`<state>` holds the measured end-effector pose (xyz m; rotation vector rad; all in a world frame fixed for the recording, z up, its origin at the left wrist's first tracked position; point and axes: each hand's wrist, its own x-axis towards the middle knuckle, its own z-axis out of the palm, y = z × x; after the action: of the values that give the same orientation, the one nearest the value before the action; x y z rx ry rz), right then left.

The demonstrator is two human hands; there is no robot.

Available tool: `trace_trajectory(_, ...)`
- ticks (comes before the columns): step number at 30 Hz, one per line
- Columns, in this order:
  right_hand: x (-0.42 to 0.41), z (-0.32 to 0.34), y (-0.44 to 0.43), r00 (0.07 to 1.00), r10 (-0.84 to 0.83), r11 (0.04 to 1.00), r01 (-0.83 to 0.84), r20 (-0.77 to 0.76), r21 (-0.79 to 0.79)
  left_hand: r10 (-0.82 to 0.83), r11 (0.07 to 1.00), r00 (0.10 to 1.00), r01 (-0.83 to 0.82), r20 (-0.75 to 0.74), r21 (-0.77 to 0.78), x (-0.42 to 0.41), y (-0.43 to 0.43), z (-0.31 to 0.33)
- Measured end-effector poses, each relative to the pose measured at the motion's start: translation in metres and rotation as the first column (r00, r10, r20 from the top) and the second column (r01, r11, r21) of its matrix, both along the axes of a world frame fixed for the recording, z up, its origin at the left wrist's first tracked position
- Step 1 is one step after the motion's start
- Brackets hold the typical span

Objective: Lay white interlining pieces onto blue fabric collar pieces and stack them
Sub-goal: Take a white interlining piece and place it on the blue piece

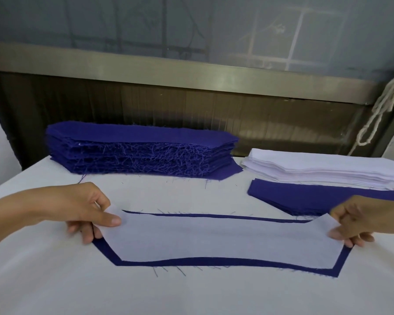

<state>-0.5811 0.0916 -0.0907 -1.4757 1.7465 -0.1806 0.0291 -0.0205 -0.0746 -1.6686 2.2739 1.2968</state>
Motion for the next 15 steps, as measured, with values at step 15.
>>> trace_trajectory(15,0.005,0.0022,0.003,1.0,-0.008,1.0,0.008,0.007,0.016,0.0,1.0,0.999,0.0,0.038,-0.001,0.0023,-0.0067,-0.0051)
